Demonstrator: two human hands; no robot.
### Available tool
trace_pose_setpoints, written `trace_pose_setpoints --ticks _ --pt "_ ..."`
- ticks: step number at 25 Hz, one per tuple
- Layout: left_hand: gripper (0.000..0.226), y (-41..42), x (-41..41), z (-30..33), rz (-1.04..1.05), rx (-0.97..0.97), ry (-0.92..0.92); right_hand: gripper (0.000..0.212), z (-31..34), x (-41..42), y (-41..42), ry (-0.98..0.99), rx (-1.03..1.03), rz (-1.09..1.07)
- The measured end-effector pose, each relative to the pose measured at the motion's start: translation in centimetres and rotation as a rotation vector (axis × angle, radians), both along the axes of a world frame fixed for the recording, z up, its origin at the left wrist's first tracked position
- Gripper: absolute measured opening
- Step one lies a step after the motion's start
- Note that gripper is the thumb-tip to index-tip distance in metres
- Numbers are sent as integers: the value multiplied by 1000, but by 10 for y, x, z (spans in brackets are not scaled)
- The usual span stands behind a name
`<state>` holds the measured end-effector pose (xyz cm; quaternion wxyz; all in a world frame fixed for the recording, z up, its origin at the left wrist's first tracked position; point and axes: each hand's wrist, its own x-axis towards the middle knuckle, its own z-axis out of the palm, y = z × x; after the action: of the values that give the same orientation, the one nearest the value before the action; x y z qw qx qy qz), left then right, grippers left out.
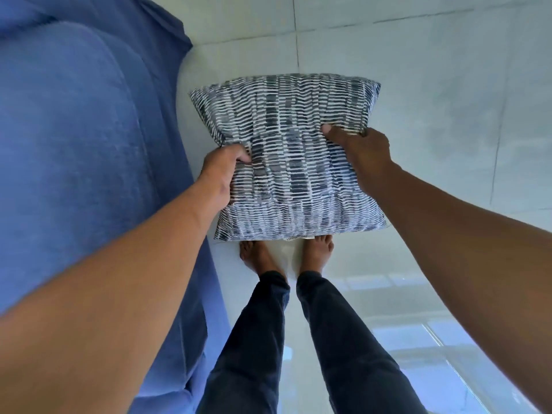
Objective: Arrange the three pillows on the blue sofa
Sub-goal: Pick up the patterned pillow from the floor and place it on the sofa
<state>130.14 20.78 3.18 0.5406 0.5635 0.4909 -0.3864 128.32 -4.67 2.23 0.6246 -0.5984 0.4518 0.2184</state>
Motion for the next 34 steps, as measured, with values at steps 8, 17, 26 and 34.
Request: trace_pose_setpoints --ticks 8,17,26,34 --pt "23 4 -2 182 -39 -42 -248 41 187 8 -6 -178 39 -23" --pt "21 38 -55 354 79 -118 -369 35 335 -17 13 -260 55 31" --pt "46 137 -117 419 447 -36 -517 37 413 25 132 -299 49 403" --pt "45 251 -139 440 703 115 -635 41 450 91 301 -334 15 777"
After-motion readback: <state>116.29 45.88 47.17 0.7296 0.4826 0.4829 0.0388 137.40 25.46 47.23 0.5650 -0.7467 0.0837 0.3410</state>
